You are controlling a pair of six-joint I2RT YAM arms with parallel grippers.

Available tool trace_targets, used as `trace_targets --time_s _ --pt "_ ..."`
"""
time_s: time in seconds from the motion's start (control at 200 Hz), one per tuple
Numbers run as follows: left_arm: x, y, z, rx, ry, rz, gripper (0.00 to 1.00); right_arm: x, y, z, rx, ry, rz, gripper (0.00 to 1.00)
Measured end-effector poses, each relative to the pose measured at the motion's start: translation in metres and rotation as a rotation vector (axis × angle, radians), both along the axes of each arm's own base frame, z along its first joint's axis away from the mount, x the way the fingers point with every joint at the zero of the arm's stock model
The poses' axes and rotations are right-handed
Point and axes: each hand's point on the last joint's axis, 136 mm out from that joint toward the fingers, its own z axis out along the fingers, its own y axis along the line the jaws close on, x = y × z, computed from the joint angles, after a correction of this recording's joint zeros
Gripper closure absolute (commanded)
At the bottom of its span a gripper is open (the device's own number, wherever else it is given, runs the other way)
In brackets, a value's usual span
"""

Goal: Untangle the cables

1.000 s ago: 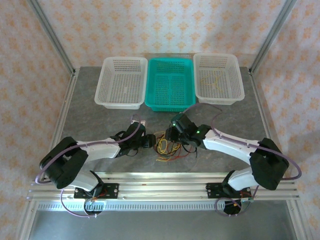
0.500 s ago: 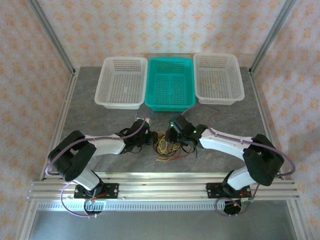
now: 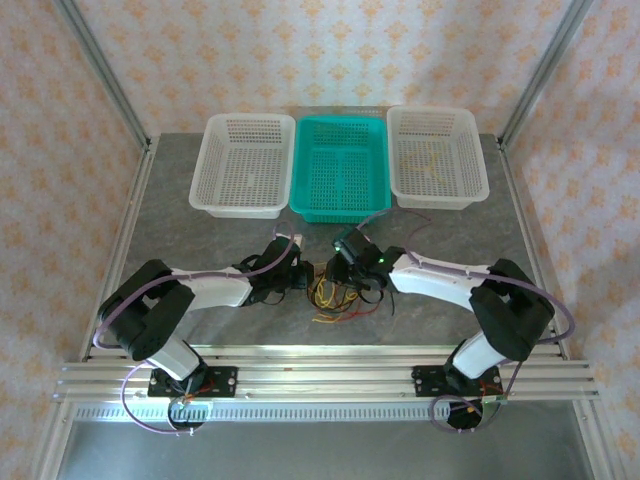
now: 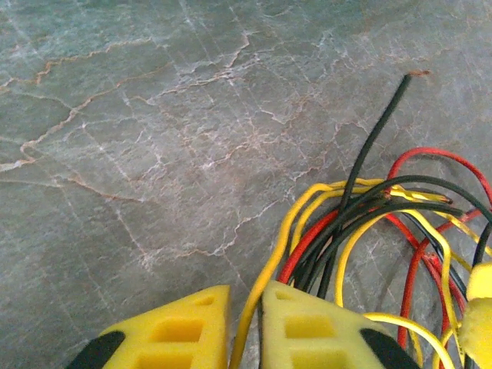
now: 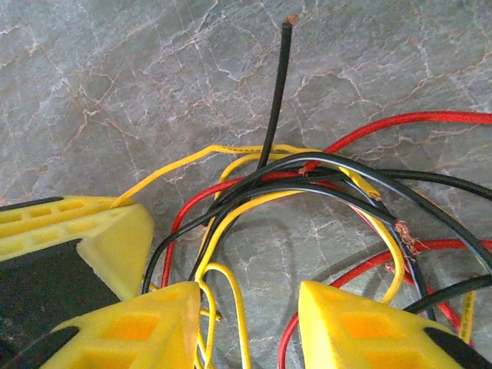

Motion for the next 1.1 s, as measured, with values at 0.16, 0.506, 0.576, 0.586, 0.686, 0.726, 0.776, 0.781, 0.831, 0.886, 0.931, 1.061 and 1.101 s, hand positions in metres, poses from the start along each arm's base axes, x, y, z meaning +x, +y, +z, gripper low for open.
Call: trace_targets --time_s 0.16,0.506,0.576,0.586,0.686,0.726,0.776,0.781,0.831,0.886,0.931,1.061,1.101 --pt "0.002 -0.001 0.016 -0.010 -0.045 -0.019 0.94 0.001 0.000 0.000 0.003 0.000 -0.006 0.55" --pt "0.007 -0.005 0.049 -0.038 -0.126 -0.043 1.00 0.013 -0.008 0.023 0.083 -0.065 -0.065 0.48" --pt "0.007 -0.006 0.056 -0.045 -0.144 -0.051 1.00 0.014 -0.011 0.031 0.107 -0.087 -0.081 0.45" --pt "0.007 -0.006 0.057 -0.046 -0.146 -0.054 1.00 0.015 -0.012 0.032 0.108 -0.091 -0.082 0.45" --pt "0.006 -0.009 0.069 -0.067 -0.170 -0.072 1.00 0.019 -0.016 0.039 0.135 -0.114 -0.105 0.36" --pt "0.007 -0.011 0.075 -0.077 -0.179 -0.079 1.00 0.020 -0.018 0.041 0.143 -0.120 -0.113 0.33" --pt "0.007 -0.013 0.083 -0.089 -0.199 -0.090 1.00 0.022 -0.019 0.042 0.153 -0.124 -0.123 0.29" --pt "0.008 -0.014 0.084 -0.090 -0.200 -0.090 1.00 0.022 -0.019 0.043 0.154 -0.125 -0.122 0.28" --pt "0.008 -0.016 0.092 -0.101 -0.217 -0.101 1.00 0.024 -0.020 0.043 0.158 -0.129 -0.127 0.25" --pt "0.008 -0.017 0.098 -0.112 -0.228 -0.109 1.00 0.026 -0.019 0.044 0.167 -0.131 -0.130 0.22" --pt "0.008 -0.018 0.102 -0.117 -0.236 -0.112 1.00 0.027 -0.018 0.046 0.178 -0.137 -0.130 0.21" --pt "0.008 -0.019 0.105 -0.121 -0.241 -0.119 1.00 0.029 -0.012 0.049 0.204 -0.141 -0.123 0.20" --pt "0.008 -0.019 0.105 -0.122 -0.241 -0.120 1.00 0.029 -0.011 0.048 0.207 -0.140 -0.121 0.20"
